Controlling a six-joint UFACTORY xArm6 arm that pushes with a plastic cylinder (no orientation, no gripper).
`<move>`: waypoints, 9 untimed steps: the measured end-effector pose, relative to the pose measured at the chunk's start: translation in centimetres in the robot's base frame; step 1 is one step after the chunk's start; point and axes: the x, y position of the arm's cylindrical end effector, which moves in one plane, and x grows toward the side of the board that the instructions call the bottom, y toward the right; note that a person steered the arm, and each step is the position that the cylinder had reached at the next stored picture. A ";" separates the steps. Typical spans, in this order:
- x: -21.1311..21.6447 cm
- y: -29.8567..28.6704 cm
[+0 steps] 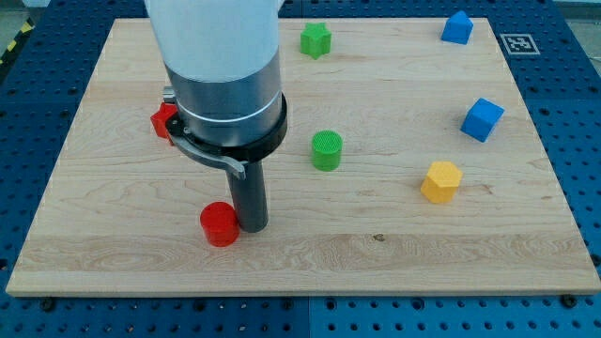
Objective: Push the red circle towards the bottom left
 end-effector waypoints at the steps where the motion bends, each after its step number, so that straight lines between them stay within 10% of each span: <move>1: -0.2 0.0; 9: 1.9 -3.3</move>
